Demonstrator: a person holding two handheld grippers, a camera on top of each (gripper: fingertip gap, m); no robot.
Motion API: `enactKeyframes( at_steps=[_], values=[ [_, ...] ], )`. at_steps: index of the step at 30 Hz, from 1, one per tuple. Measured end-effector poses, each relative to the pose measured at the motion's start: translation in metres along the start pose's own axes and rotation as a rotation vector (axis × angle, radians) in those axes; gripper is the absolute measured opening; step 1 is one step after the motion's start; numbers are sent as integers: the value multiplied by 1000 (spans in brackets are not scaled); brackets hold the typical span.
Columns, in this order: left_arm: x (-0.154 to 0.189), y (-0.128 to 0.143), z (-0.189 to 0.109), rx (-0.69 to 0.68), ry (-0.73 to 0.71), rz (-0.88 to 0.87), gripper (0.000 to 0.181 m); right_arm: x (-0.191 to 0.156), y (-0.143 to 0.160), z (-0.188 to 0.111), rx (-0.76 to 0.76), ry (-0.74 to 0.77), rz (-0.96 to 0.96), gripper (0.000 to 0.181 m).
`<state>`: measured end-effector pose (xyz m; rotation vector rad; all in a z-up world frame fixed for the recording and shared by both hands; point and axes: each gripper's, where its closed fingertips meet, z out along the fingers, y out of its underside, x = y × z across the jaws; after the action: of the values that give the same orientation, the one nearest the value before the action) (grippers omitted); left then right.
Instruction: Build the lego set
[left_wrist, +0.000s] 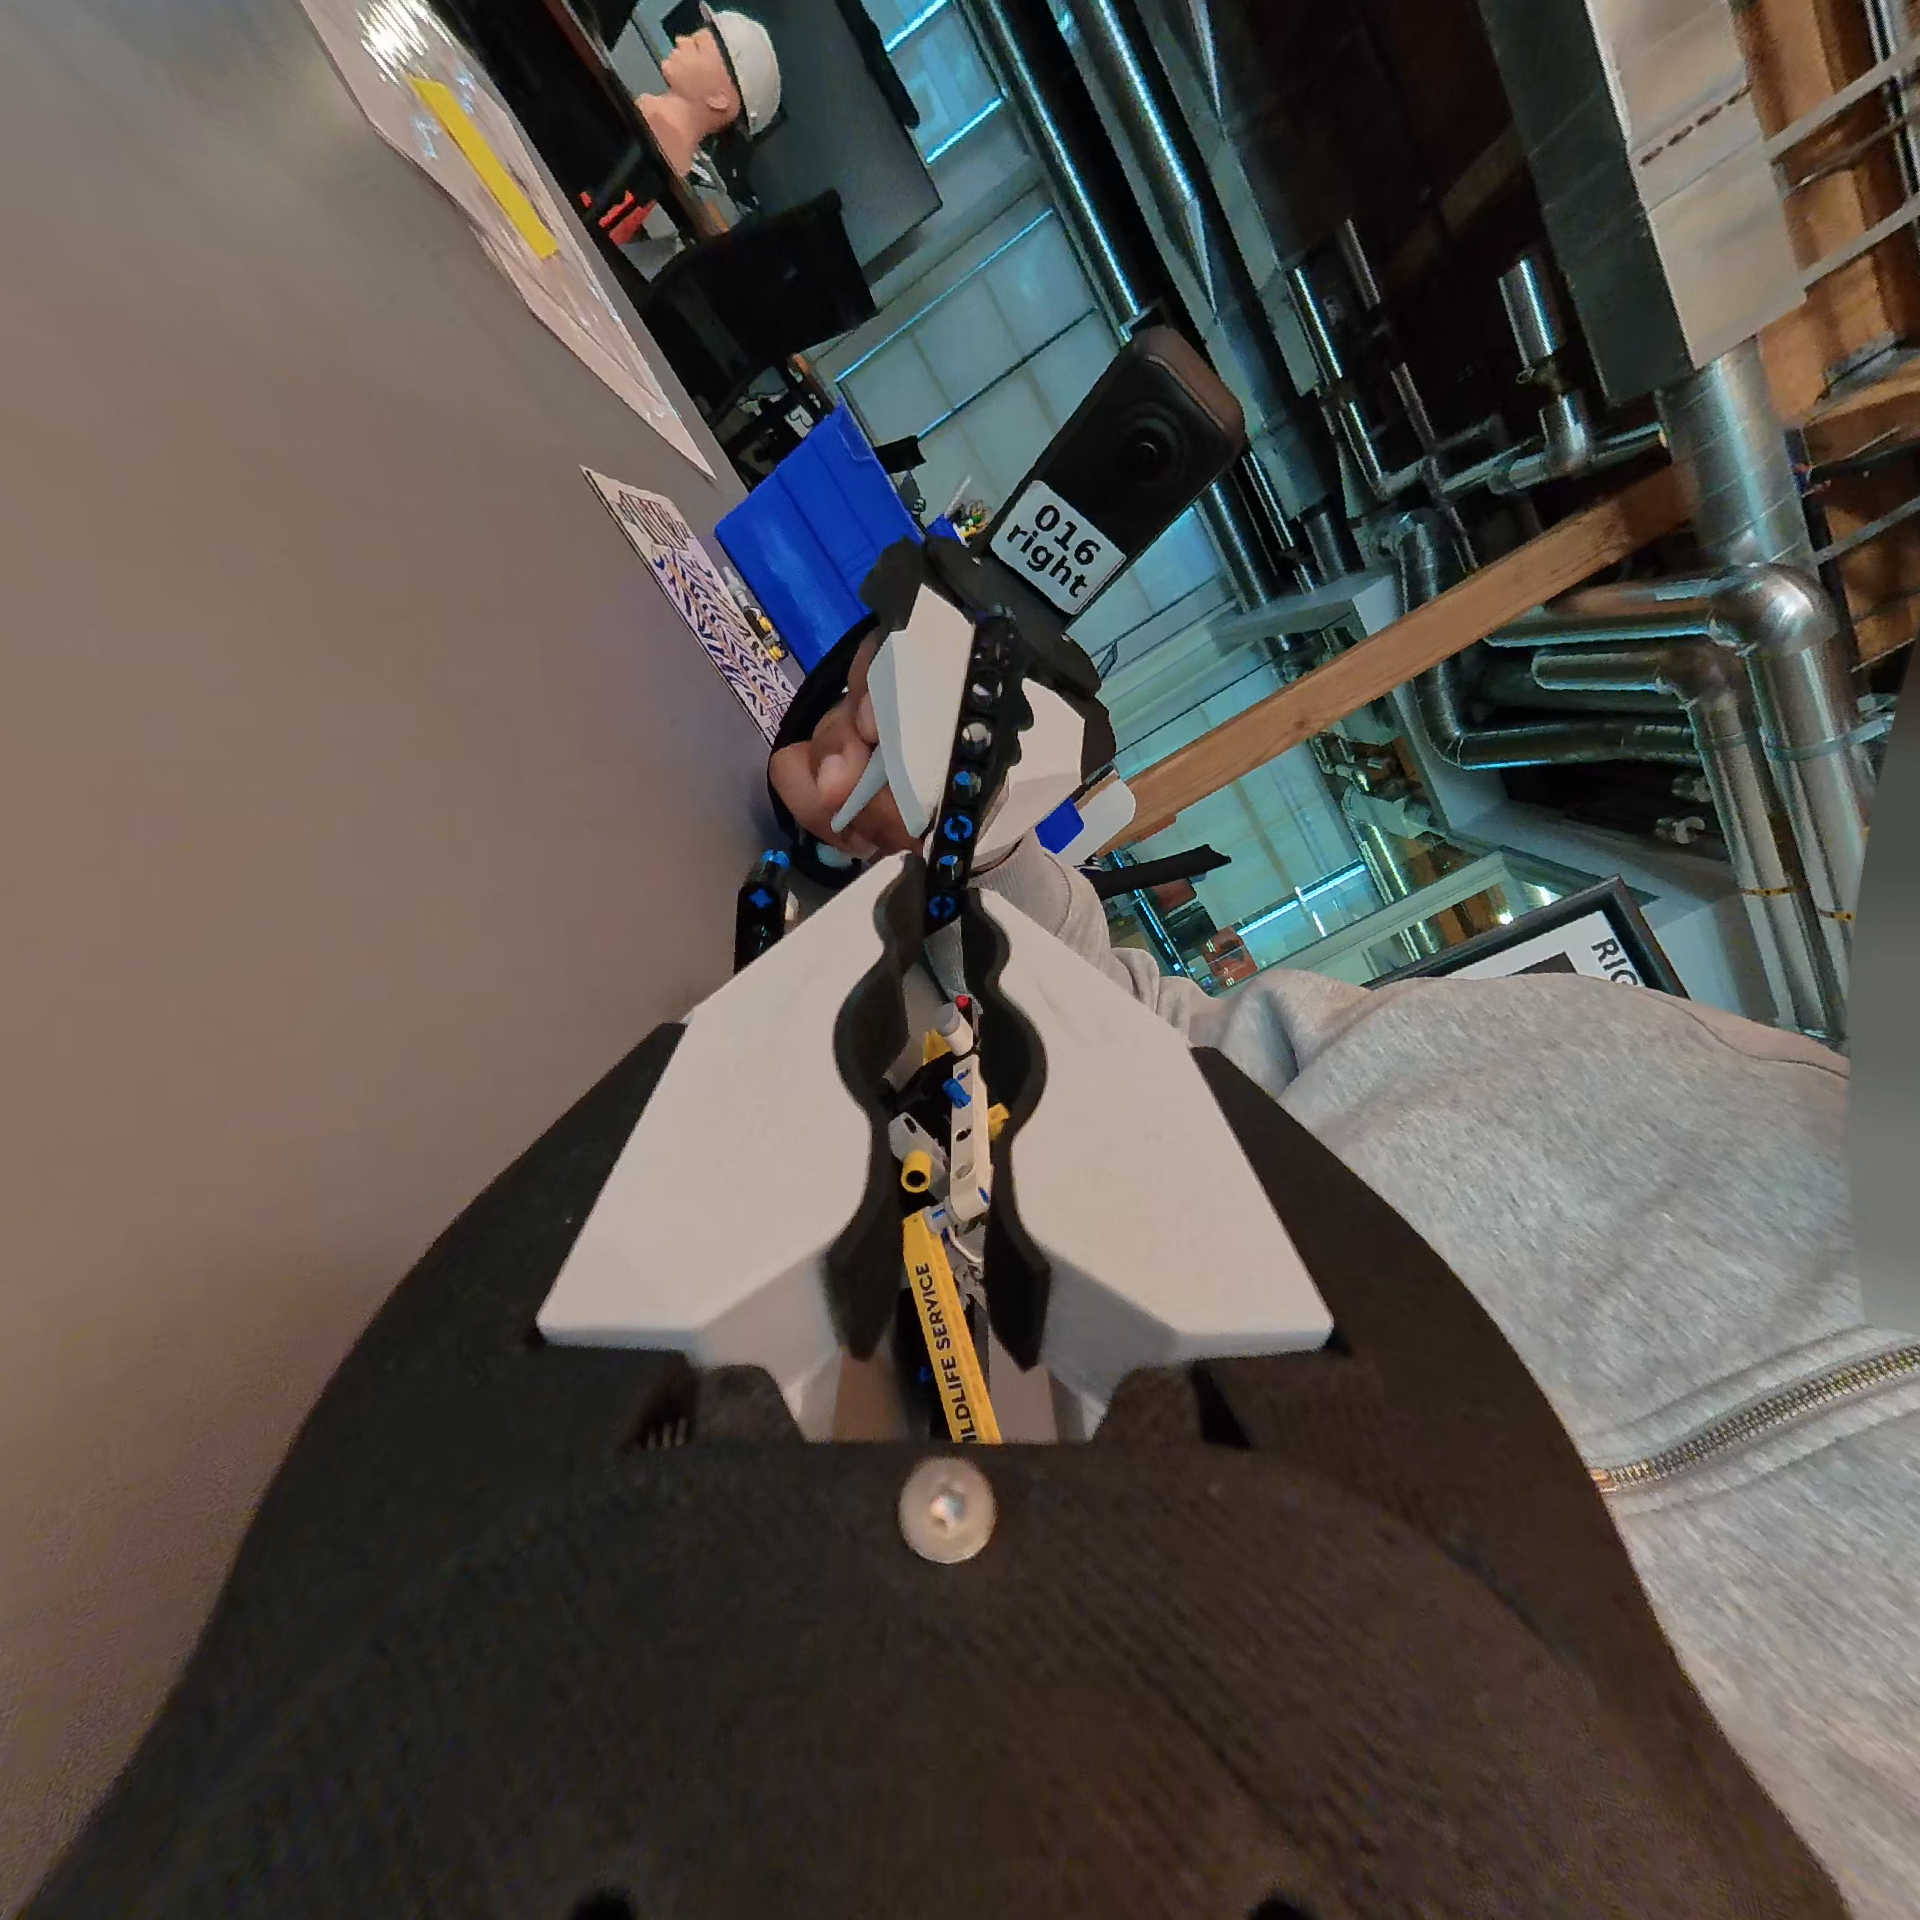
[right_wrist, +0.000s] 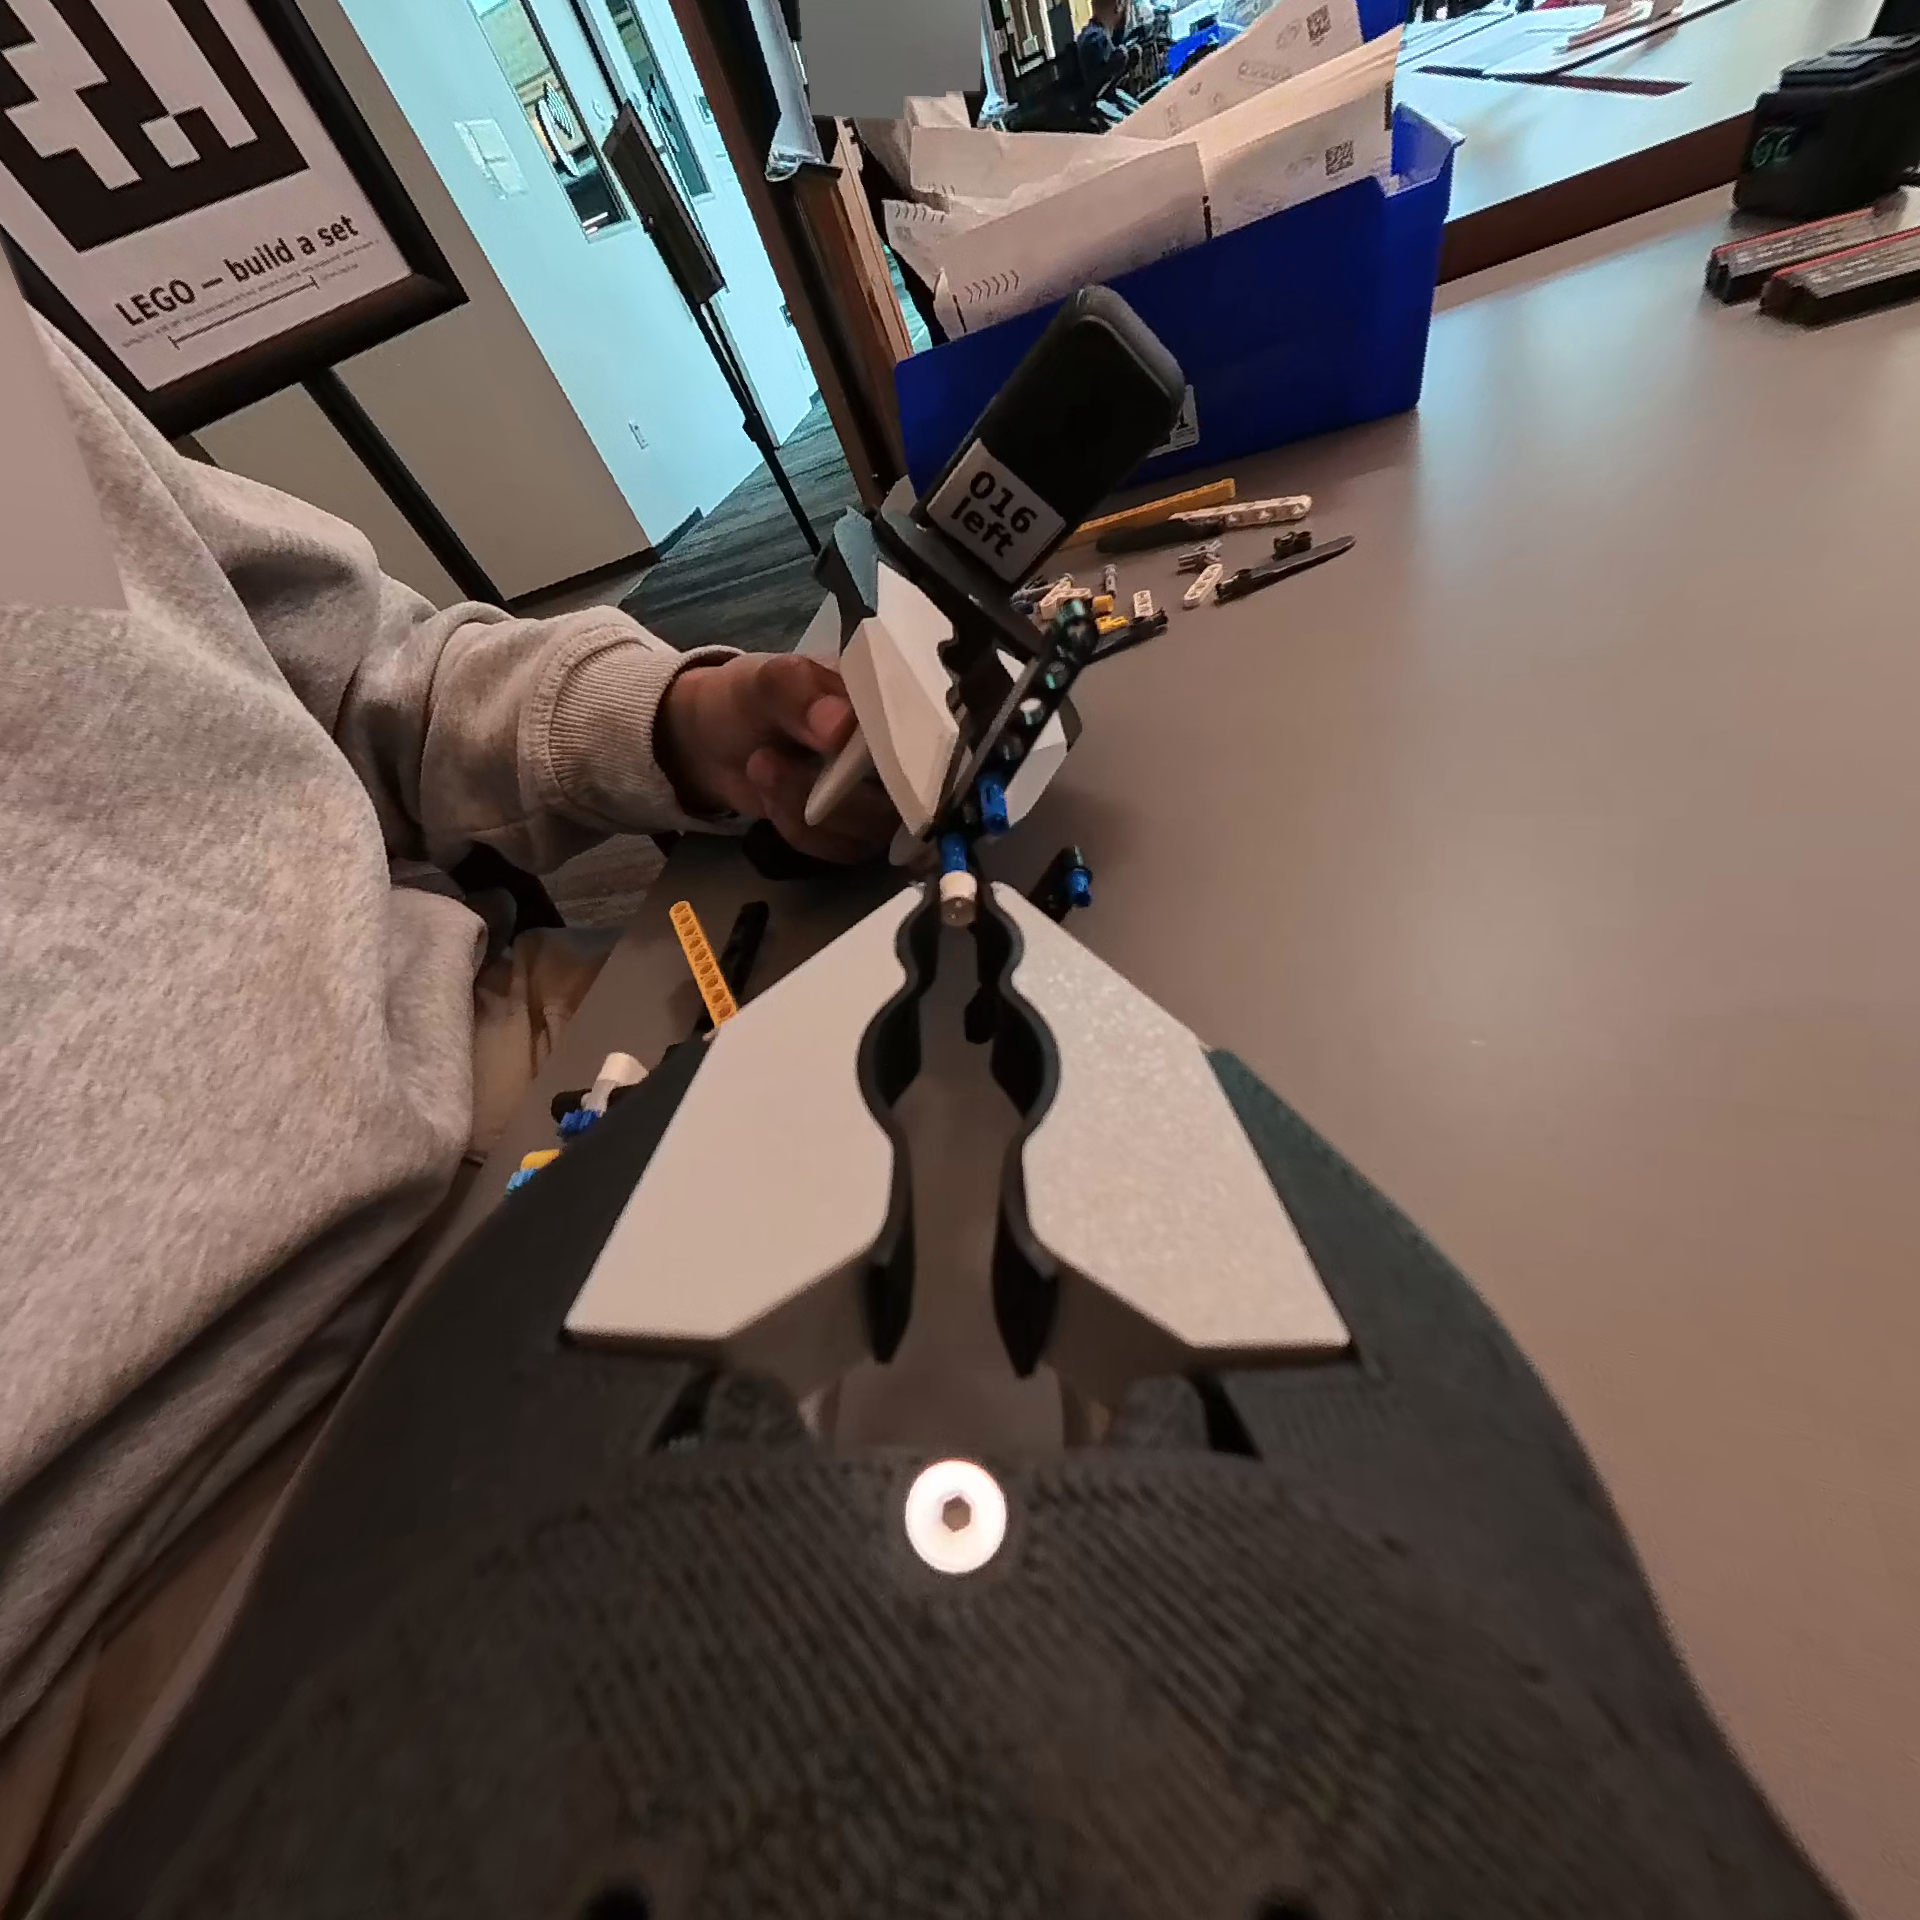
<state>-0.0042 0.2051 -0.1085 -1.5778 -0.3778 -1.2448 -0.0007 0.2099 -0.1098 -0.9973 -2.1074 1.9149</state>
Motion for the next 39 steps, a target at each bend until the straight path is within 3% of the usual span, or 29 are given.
enactKeyframes(
  at_steps=[25,29,32,35,39],
  values=[
    [0,-16,-4,126,22,-52,4,4,-1,4,6,29,28,5],
    [-21,-6,-8,72,-153,-99,6,20,11,-4,-106,155,-25,5],
    [-32,0,-11,4,-294,-9,7,40,31,-17,-340,351,-152,5],
    [-35,-2,-12,-4,-323,28,7,48,48,-26,-545,466,-227,5],
    [-42,-7,-15,26,-301,-29,7,47,57,-22,-600,481,-216,6]
  ],
)
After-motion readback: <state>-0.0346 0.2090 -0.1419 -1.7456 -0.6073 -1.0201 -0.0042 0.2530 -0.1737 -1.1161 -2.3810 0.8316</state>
